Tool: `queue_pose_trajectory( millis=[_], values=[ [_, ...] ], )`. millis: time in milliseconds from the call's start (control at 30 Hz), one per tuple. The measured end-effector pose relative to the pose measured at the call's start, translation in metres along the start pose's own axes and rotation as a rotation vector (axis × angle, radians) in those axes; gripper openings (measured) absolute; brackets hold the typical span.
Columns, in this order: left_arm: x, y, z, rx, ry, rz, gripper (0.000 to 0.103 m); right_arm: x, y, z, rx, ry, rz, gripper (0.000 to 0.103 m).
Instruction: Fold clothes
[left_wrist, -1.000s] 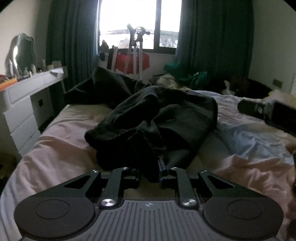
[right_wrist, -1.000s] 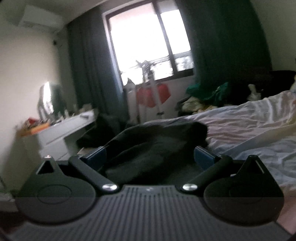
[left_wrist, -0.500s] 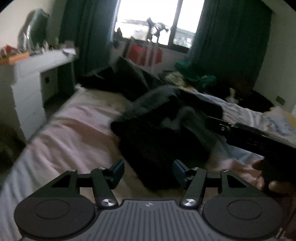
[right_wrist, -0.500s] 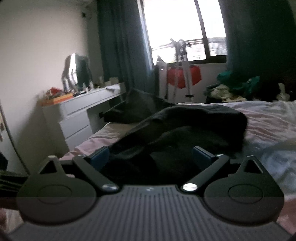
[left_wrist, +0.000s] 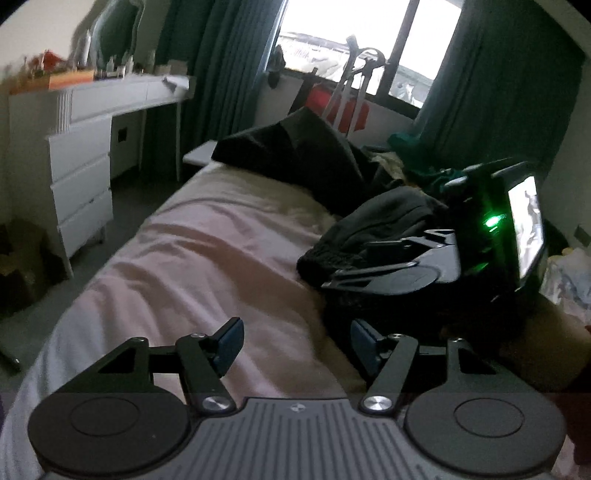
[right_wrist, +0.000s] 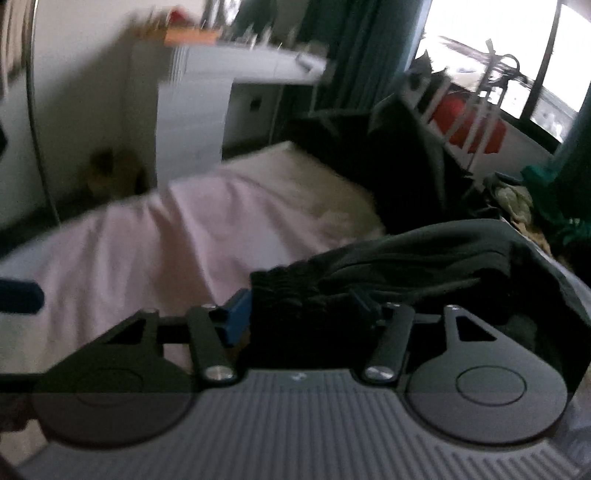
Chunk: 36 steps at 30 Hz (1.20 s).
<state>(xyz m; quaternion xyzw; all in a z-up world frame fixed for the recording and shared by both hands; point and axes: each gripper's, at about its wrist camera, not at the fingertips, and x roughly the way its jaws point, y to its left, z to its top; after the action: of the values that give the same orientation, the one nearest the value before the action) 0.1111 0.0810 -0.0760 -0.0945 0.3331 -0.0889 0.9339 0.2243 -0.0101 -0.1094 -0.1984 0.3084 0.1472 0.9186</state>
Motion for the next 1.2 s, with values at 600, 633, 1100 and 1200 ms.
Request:
queue_pose_trajectory(
  millis=[600, 633, 1100, 1200],
  values=[
    [-0.010, -0.014, -0.004, -0.050, -0.079, -0.176, 0.065, -0.143, -0.094, -0.027, 0.297, -0.221, -0.302, 0.009],
    [-0.012, -0.016, -0.004, -0.050, -0.088, -0.180, 0.066, -0.157, -0.105, -0.038, 0.339, -0.237, -0.331, 0.009],
    [-0.033, -0.046, -0.019, -0.060, -0.130, -0.162, 0.069, -0.182, -0.194, -0.237, 1.128, 0.000, -0.309, 0.009],
    [-0.027, -0.052, -0.023, -0.034, -0.120, -0.143, 0.070, -0.185, -0.191, -0.234, 1.124, -0.028, -0.296, 0.011]
  ],
)
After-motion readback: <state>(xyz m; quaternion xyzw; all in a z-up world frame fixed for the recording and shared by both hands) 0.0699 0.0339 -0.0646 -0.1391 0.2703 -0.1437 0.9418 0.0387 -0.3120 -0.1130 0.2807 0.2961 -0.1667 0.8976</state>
